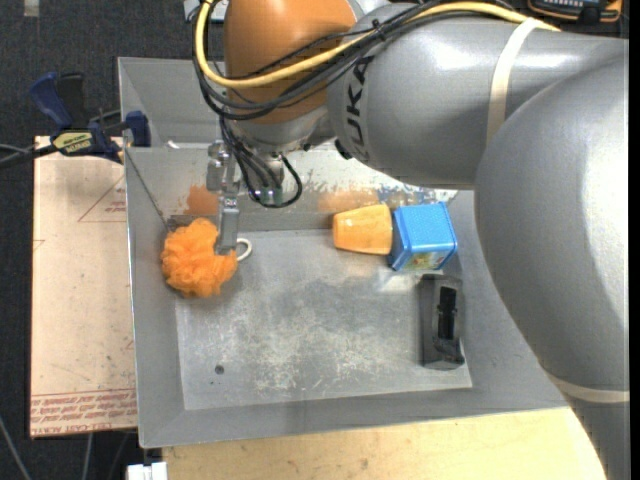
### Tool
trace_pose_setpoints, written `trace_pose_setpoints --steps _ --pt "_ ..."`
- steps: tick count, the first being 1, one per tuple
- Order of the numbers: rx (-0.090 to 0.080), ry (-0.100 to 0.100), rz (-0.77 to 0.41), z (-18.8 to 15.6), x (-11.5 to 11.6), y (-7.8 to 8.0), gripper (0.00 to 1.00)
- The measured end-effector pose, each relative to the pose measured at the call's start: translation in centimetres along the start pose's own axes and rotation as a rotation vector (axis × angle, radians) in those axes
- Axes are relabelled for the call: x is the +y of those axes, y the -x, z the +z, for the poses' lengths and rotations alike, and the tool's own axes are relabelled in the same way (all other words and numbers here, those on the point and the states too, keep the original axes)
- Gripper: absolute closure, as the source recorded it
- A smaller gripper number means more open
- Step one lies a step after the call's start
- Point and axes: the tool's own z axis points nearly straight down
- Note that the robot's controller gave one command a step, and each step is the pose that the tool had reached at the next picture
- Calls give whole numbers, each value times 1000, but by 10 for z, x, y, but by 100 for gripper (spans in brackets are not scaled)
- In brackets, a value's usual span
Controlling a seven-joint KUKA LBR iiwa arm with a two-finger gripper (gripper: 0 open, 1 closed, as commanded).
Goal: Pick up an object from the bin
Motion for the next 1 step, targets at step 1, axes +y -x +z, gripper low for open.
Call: trace_pose_setpoints --steps 1 --pt "-5 2 -24 41 -1 -19 0"
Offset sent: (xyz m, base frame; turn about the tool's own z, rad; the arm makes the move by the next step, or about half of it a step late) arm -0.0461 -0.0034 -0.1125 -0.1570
